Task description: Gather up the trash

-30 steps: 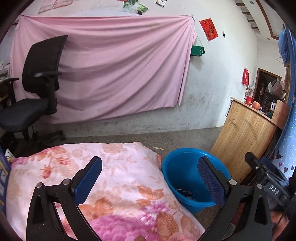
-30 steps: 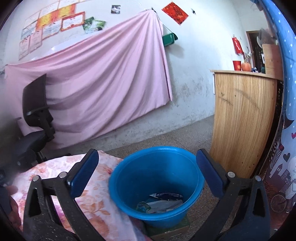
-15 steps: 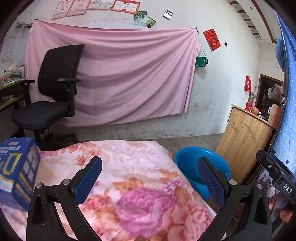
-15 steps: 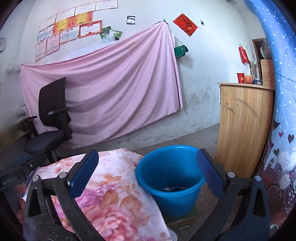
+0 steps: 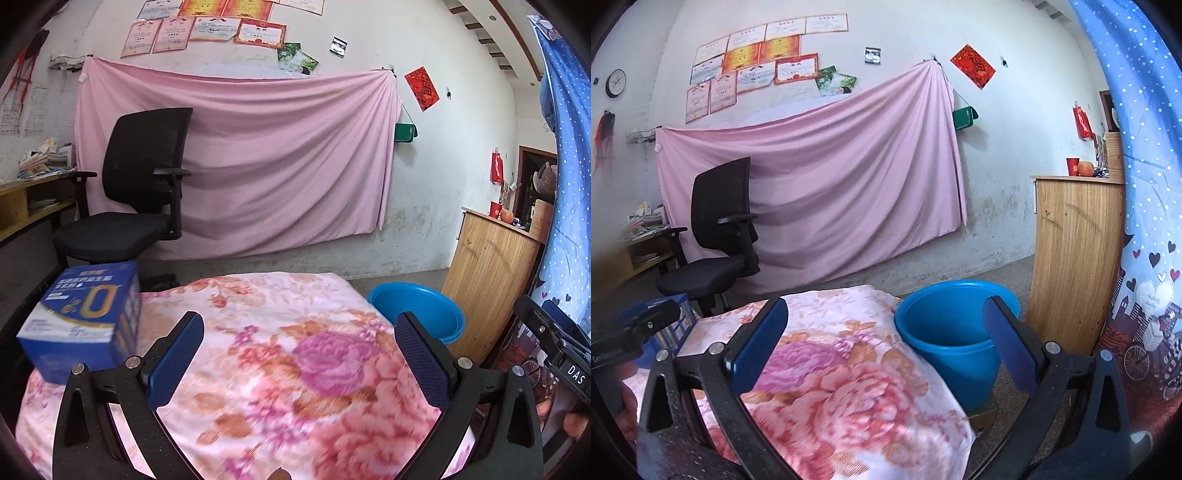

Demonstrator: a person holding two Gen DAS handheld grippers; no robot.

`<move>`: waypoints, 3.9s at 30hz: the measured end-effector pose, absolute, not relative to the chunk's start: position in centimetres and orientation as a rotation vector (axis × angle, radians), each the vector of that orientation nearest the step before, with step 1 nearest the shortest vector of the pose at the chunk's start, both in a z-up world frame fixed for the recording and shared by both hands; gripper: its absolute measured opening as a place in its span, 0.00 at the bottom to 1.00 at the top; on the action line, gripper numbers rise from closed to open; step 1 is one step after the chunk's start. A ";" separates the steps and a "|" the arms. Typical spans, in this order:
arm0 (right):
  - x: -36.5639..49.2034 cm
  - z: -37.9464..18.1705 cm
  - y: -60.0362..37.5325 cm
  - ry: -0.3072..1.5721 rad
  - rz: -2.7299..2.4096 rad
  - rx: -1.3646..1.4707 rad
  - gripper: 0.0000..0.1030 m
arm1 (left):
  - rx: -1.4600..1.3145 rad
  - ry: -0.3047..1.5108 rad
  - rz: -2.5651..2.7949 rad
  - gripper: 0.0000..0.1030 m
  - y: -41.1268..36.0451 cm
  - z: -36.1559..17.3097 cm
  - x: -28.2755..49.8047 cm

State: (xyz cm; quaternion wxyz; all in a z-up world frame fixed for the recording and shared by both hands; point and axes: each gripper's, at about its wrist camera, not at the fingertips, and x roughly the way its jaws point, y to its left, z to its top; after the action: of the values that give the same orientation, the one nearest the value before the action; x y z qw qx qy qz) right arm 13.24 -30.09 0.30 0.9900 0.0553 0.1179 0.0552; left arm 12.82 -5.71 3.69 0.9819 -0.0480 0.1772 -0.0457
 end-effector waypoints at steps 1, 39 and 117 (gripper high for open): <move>12.7 0.1 -29.8 0.231 0.112 0.114 1.00 | -0.092 0.354 -0.088 0.98 -5.4 3.4 12.3; 8.2 -4.9 -25.6 0.234 0.148 0.035 1.00 | -0.046 0.297 -0.013 0.98 -3.0 -3.0 6.4; 9.0 -5.7 -26.1 0.280 0.153 0.076 1.00 | -0.044 0.312 -0.012 0.98 -3.0 -3.5 6.7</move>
State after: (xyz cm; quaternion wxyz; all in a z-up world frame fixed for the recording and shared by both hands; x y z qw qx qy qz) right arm 9.04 -26.06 -5.68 0.9865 0.0376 0.1396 0.0763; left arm 6.67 -2.99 -3.51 0.9876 -0.0217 0.1555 -0.0061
